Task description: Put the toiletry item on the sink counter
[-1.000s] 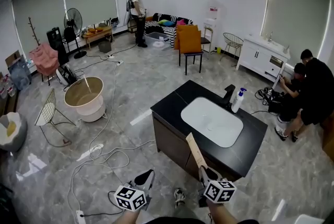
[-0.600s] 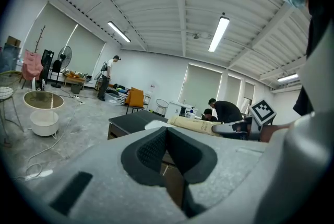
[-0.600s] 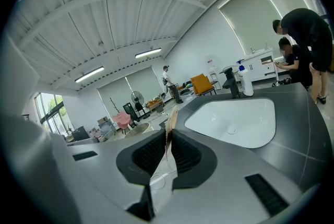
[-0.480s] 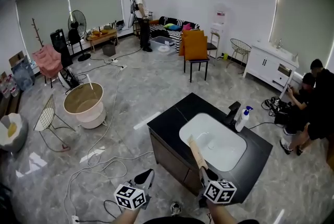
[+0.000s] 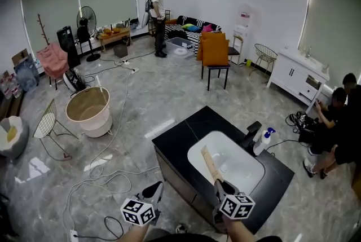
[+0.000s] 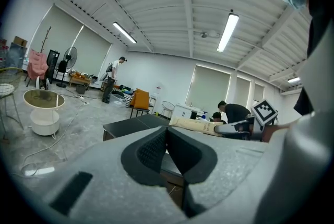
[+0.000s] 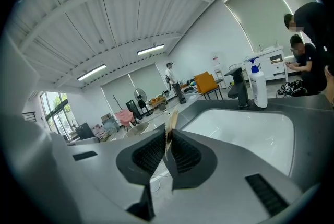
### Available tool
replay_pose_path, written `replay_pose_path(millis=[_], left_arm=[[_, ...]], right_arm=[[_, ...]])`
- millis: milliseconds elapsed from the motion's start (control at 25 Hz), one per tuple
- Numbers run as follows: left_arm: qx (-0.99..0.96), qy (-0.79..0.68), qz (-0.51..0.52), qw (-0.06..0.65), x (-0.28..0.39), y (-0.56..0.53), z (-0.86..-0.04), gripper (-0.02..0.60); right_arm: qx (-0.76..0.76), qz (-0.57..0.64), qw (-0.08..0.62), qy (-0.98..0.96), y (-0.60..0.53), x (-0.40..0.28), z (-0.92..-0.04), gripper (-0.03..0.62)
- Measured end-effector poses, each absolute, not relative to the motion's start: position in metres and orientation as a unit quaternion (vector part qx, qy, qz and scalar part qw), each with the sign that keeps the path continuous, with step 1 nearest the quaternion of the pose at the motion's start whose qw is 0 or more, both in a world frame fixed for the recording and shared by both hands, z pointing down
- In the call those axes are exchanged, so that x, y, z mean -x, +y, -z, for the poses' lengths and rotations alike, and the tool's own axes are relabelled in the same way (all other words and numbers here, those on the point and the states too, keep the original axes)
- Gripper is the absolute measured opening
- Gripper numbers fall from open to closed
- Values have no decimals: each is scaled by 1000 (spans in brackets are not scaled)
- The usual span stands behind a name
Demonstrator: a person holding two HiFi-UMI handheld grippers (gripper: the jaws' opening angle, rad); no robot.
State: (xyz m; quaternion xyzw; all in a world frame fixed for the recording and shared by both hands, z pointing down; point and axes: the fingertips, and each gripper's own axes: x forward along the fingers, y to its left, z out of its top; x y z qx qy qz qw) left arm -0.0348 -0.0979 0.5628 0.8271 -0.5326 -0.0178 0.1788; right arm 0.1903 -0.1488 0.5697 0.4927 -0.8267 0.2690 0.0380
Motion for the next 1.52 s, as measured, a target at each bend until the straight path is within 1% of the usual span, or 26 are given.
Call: replay_pose_path(millis=[440,1040,1520], left_arm=[[-819,-542,8,191,43,-132,-572,0],[-842,-506,10,187,94,-235,-570,0],[-857,-474,7,200,144,-315,-582,0]], right_arm=[[-490,-292,35,-821,-188,-187,-586,37],[-520,-289,34,-803,-275,-130,-589,37],[-560,-287,57,-775,-353,-83,-614,37]])
